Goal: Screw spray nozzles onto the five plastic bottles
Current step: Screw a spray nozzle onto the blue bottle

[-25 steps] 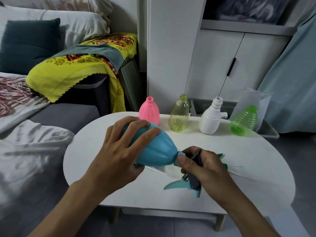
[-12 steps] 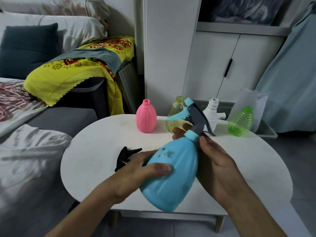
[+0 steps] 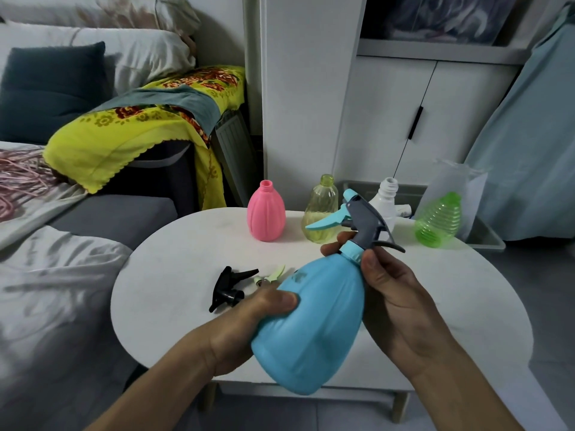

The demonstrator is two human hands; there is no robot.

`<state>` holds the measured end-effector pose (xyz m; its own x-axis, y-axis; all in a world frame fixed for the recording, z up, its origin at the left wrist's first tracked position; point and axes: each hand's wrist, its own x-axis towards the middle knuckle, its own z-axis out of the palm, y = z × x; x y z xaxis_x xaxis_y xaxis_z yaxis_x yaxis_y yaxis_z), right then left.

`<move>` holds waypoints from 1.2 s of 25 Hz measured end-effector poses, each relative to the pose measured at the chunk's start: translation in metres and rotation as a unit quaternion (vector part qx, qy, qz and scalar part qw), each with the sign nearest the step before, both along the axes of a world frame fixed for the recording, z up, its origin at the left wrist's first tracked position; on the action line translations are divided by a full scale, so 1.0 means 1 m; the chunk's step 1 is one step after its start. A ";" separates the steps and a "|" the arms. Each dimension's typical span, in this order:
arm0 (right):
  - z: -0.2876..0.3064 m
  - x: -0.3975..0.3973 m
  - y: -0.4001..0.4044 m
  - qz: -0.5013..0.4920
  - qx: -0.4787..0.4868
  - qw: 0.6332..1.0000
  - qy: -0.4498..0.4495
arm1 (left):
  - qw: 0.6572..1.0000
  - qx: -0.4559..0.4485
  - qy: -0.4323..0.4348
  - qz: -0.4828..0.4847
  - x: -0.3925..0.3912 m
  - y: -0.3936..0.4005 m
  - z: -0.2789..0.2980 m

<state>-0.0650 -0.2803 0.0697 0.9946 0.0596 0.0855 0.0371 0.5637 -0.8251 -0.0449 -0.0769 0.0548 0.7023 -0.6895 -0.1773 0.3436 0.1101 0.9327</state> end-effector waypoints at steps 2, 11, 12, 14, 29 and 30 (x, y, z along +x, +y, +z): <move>0.003 -0.001 -0.001 -0.015 -0.001 1.000 0.008 | 0.998 0.020 -0.055 0.015 -0.001 -0.006 -0.001; 0.006 -0.008 -0.011 0.128 -0.003 0.992 -0.002 | 0.984 0.080 -0.092 -0.128 -0.003 -0.011 0.006; 0.007 -0.007 -0.010 0.133 -0.031 0.991 -0.001 | 0.981 0.090 -0.101 -0.137 -0.004 -0.012 0.007; 0.009 -0.005 -0.008 0.101 -0.060 0.993 0.021 | 0.977 0.116 -0.143 -0.104 -0.006 -0.014 0.007; 0.005 0.007 -0.004 -0.134 -0.119 0.982 0.065 | 0.845 0.277 -0.416 0.190 -0.029 -0.047 -0.011; 0.002 0.008 -0.001 -0.143 -0.122 0.979 0.076 | 0.836 0.290 -0.421 0.201 -0.029 -0.048 -0.014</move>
<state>-0.0571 -0.2814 0.0719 0.9738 -0.2226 -0.0462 0.0313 0.3326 -0.9425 -0.0743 -0.1253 0.0411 0.9008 -0.3380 0.2726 -0.4166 -0.4961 0.7618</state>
